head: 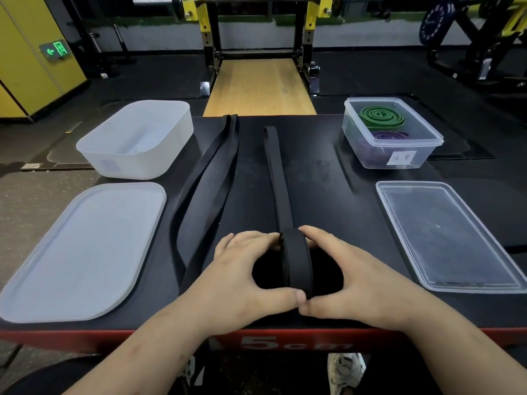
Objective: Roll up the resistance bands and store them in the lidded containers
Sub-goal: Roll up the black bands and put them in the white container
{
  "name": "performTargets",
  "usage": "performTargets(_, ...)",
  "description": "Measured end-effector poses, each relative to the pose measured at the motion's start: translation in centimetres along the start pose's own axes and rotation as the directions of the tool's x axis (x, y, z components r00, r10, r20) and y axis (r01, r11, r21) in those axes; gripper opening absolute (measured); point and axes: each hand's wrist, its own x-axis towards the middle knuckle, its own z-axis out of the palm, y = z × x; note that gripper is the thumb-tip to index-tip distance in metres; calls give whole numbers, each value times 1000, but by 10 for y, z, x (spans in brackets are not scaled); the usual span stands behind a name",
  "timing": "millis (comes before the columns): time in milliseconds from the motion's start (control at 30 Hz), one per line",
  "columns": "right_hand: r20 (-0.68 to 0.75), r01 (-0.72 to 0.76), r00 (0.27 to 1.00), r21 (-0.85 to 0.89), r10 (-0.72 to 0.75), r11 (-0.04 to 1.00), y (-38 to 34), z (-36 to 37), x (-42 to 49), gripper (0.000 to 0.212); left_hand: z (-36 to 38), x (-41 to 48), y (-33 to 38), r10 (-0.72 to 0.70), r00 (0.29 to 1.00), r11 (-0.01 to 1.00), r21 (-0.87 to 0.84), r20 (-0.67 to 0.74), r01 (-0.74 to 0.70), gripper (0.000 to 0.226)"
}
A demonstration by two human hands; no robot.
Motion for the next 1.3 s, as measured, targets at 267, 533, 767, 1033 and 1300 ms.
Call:
performTargets(267,25,0,1000,-43,1,999,0,-2,-6,96,2,-5,4,34,999,999,21,5,-35,76)
performTargets(533,25,-26,999,-105,28,994,9,1,-8,100,-3,-17,5,20,996,999,30,89,-23,95)
performTargets(767,32,40,999,-65,-38,997,7,-1,5,81,-9,-8,6,-22,996,1000,1,84,22,106)
performTargets(1033,38,36,999,-14,-35,999,11,-7,1,97,-4,-3,3,18,999,1000,23,46,-20,98)
performTargets(1300,29,43,999,33,-44,999,15,-4,3,88,-2,0,5,60,997,998,-14,47,-60,77)
